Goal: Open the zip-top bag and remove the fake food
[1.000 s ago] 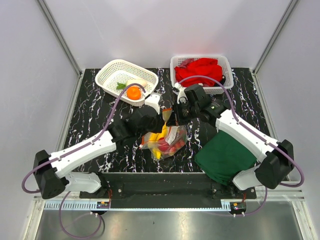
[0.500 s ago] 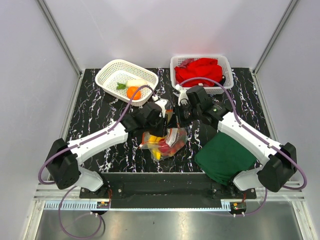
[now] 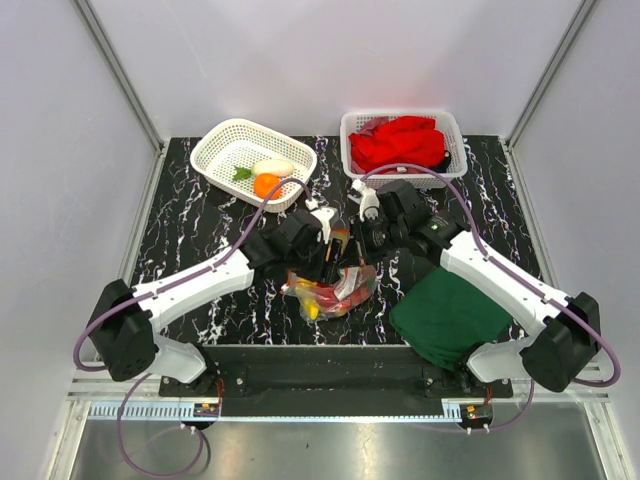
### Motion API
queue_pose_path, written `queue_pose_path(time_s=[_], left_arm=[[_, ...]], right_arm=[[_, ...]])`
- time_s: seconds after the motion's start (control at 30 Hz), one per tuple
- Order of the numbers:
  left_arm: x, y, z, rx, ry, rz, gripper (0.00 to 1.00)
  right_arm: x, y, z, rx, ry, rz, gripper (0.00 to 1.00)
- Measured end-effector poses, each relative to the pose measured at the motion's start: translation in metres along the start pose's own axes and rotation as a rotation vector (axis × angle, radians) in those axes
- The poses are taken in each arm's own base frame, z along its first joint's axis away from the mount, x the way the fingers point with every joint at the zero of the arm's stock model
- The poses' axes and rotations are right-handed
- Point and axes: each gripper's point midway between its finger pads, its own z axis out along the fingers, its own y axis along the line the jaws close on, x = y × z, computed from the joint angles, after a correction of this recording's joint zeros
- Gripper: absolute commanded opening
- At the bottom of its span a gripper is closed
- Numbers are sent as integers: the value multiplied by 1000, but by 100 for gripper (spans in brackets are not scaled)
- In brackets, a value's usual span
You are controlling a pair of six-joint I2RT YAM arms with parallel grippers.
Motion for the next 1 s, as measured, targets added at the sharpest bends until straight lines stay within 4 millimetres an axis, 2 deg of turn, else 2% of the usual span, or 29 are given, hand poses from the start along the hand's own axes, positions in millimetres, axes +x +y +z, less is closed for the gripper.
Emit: queue_pose_path(time_s=[0.27,0.67,0.7,0.73,0.87,0.93,0.97,1.0], left_arm=[[24,-4,4,5,46,8,68],[43,-6,12,27,51,-13,65],[44,-7,12,33,43,-15,62],[45,-8,11,39,39,-17,52],[55,-17,8,71,51,-6,27],[57,-20,6,75,54,-3,20],[57,-21,5,77,51,-1,11],[57,-21,4,77,47,0,8]], right_arm=[[23,-3,-1,-8,63,17,0],[37,-10,2,-1,87,29,0],[39,-10,2,-1,87,29,0],[39,-11,2,2,87,29,0],[34,-16,5,13,57,18,0],[34,-17,7,14,49,15,0],[33,-17,7,14,47,14,0],[34,-17,8,15,47,14,0]])
